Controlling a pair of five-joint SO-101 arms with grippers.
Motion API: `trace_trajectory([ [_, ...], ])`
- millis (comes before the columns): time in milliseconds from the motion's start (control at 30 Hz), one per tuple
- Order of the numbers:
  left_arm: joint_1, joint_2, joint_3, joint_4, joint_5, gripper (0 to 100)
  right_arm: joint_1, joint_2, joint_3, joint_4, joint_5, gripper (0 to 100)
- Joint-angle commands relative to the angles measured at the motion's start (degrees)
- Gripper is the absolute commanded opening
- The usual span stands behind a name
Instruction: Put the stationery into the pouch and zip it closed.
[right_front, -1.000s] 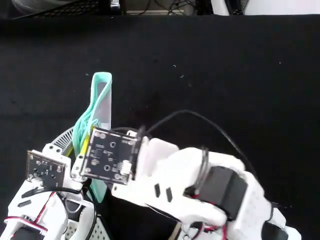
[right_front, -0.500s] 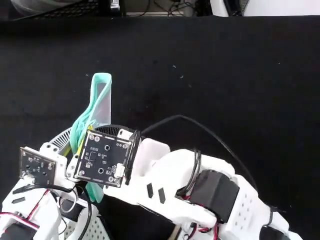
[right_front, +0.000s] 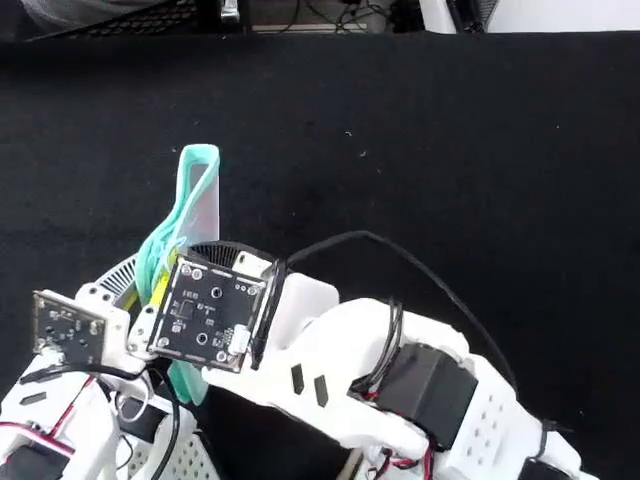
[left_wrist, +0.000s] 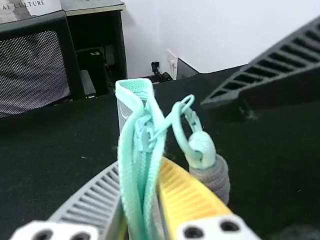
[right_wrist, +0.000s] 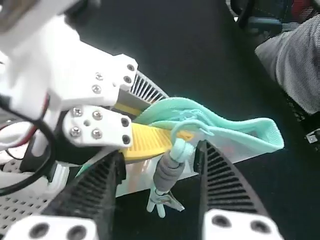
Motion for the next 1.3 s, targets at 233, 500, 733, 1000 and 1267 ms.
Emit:
trace_trajectory([
  [233,3.47,0.62,1.54,3.78,-0.26,3,6.77,-3.21,-0.75,-1.23,-0.62,19.4],
  [500,2.95,0.62,1.63,0.79,-0.44,3,6.77,-7.25,1.54,3.52,-0.70,19.4],
  [733,2.86,1.05,2.07,-2.11,-0.44,3,5.89,-15.16,5.49,5.54,-0.70,19.7],
  [1000,2.86,1.14,2.15,-2.29,-0.26,3,3.78,-15.43,15.52,-3.87,-0.70,19.5],
  [1267,2.86,1.14,2.15,-2.29,-0.44,3,3.78,-15.34,16.13,-6.42,-0.70,19.4],
])
